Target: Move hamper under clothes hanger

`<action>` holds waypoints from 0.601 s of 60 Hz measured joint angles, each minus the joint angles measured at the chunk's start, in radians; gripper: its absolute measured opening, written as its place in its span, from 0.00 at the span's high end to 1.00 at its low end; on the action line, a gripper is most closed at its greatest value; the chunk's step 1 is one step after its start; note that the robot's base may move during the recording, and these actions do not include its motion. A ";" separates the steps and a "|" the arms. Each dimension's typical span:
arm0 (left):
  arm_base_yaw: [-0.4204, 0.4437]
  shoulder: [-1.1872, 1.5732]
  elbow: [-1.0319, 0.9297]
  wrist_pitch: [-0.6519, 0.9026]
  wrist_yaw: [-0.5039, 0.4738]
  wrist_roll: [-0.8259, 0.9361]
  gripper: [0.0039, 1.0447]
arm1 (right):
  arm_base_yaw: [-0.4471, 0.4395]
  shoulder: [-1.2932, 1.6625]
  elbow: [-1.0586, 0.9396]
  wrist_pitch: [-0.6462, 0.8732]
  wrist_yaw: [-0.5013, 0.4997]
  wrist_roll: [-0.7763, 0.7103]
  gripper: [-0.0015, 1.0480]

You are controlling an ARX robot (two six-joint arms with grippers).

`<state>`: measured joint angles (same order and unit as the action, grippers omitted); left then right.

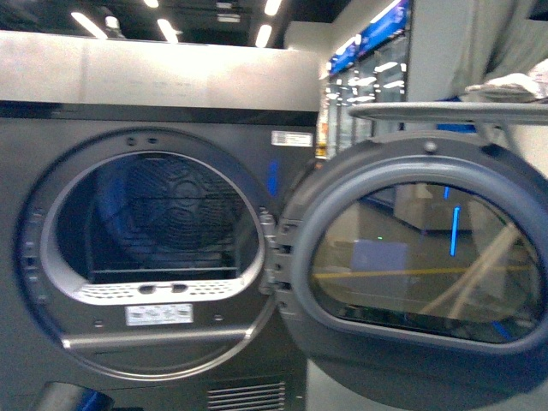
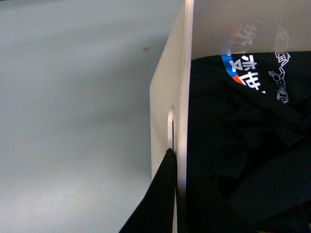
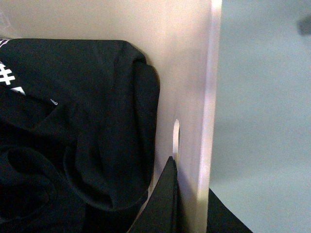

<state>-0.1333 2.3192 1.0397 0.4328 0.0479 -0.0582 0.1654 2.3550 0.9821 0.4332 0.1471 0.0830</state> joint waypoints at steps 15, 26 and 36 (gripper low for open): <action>0.005 0.000 0.000 0.000 -0.010 0.000 0.96 | 0.004 -0.001 -0.002 0.000 -0.006 -0.001 0.98; 0.012 -0.001 -0.001 0.000 -0.011 0.000 0.96 | 0.012 -0.001 -0.002 0.000 -0.010 0.000 0.98; 0.012 -0.002 -0.001 0.000 -0.012 0.000 0.96 | 0.012 -0.001 -0.002 0.000 -0.007 0.000 0.98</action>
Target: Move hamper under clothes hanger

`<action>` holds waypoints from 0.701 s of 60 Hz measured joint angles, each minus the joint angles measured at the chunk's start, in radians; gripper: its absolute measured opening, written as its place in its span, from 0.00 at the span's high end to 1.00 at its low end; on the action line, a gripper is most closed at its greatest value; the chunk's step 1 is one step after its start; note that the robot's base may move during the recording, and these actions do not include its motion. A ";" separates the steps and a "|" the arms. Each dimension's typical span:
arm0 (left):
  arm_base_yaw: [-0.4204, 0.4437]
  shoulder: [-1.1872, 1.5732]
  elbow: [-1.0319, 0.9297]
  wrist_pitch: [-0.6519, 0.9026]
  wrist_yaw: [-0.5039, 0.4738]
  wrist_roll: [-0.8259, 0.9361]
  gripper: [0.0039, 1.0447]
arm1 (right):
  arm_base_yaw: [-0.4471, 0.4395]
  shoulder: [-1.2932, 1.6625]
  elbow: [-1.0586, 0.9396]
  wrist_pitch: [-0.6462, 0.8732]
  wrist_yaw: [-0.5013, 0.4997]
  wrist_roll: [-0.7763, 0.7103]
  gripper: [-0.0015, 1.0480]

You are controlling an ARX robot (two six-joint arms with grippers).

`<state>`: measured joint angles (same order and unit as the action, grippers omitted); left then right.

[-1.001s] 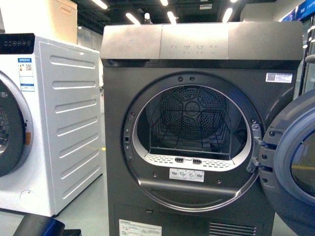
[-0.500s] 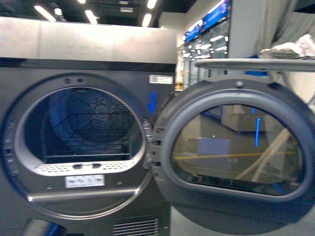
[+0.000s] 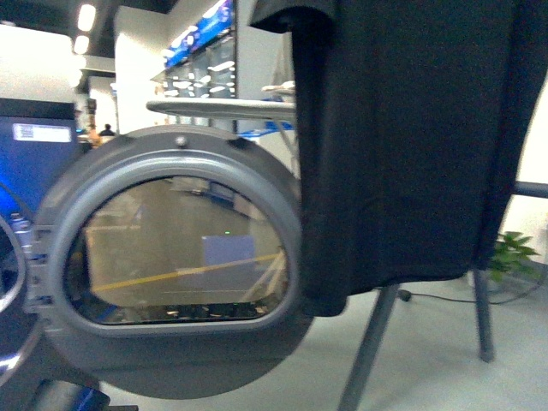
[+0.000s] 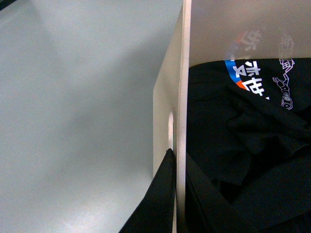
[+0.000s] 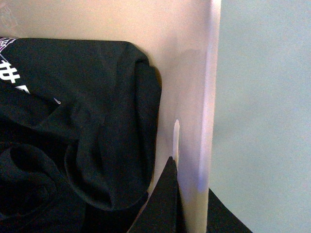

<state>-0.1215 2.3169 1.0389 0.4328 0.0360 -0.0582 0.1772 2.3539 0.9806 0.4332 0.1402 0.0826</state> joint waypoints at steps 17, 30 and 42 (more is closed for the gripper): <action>-0.005 0.000 0.001 0.000 0.003 0.000 0.96 | -0.005 0.000 0.000 0.000 0.001 0.000 0.98; -0.003 0.000 0.001 0.000 0.001 0.000 0.96 | -0.004 -0.002 0.000 0.000 0.001 0.000 0.98; -0.003 -0.004 0.000 0.000 0.000 0.000 0.96 | -0.004 -0.006 -0.001 0.000 0.001 0.000 0.98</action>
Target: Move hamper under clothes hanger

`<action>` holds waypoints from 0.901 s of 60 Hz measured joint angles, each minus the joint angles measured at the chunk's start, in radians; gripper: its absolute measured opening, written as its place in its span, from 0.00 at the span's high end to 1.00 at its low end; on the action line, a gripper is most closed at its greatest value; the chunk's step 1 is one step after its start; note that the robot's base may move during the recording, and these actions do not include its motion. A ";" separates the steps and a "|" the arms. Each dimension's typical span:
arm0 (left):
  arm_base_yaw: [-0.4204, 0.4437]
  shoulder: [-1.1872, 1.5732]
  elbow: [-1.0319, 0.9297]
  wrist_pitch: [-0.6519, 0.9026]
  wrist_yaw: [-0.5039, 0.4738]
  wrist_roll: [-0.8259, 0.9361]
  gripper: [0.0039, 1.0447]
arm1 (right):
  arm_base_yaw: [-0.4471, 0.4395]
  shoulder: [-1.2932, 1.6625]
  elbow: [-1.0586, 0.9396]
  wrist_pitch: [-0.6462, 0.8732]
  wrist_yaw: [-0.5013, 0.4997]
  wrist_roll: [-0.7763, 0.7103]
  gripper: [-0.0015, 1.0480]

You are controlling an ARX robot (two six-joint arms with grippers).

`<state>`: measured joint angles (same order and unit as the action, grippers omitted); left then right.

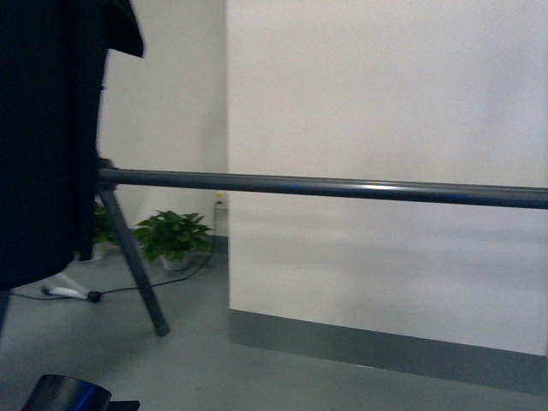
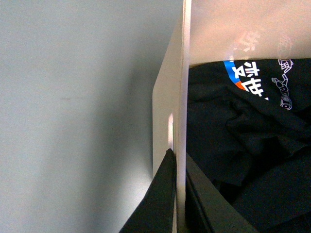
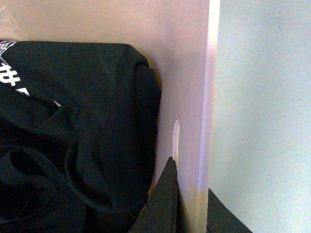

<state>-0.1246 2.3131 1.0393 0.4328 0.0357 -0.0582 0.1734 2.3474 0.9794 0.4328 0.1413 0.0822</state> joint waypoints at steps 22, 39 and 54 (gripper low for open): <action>-0.023 0.000 0.000 0.000 0.018 0.000 0.96 | -0.019 -0.003 -0.003 0.000 0.016 -0.002 0.98; 0.002 0.000 0.000 0.000 -0.002 0.000 0.96 | 0.004 -0.002 -0.003 0.000 -0.001 -0.002 0.98; 0.003 0.000 0.000 0.000 -0.001 0.000 0.96 | 0.007 -0.003 -0.003 0.000 0.000 -0.002 0.98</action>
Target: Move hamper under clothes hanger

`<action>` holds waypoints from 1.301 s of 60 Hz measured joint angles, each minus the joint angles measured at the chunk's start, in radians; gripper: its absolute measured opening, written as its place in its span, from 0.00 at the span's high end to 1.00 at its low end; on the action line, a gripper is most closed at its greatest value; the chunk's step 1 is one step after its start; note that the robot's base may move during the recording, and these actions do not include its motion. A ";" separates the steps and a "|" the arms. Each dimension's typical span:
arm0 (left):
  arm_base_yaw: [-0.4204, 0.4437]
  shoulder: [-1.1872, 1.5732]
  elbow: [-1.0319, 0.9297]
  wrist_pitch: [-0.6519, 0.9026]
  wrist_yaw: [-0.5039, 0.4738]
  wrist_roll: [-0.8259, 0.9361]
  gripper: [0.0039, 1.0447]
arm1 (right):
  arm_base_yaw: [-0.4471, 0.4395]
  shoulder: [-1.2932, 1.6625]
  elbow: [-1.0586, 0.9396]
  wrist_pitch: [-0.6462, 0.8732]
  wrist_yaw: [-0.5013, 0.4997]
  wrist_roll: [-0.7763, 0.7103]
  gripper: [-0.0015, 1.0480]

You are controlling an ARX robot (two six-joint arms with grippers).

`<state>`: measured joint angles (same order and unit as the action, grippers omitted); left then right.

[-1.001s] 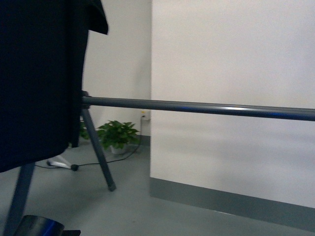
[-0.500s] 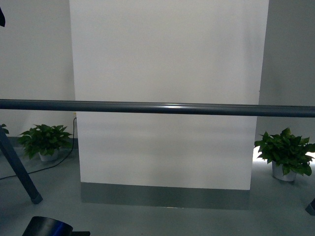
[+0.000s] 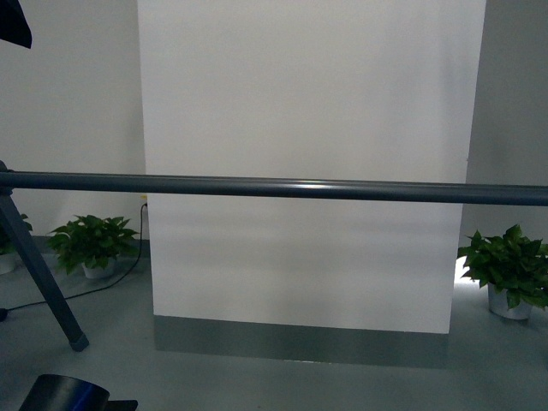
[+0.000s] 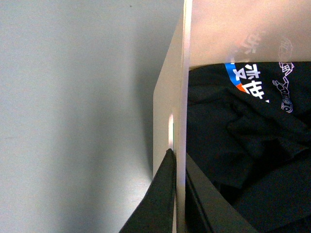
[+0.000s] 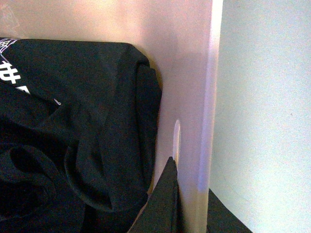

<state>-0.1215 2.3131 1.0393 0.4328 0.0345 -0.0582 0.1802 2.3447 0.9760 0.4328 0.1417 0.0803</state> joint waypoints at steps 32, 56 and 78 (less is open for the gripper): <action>-0.003 0.000 0.000 0.000 0.002 0.000 0.96 | -0.006 0.000 0.000 0.000 0.000 0.000 0.98; -0.004 0.000 0.000 0.000 0.002 0.000 0.96 | -0.006 0.000 0.000 0.000 0.002 0.000 0.98; -0.004 0.000 0.000 0.000 0.002 0.000 0.96 | -0.006 0.000 0.000 0.000 0.002 0.000 0.98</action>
<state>-0.1253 2.3131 1.0393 0.4328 0.0364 -0.0582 0.1745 2.3447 0.9760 0.4328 0.1436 0.0803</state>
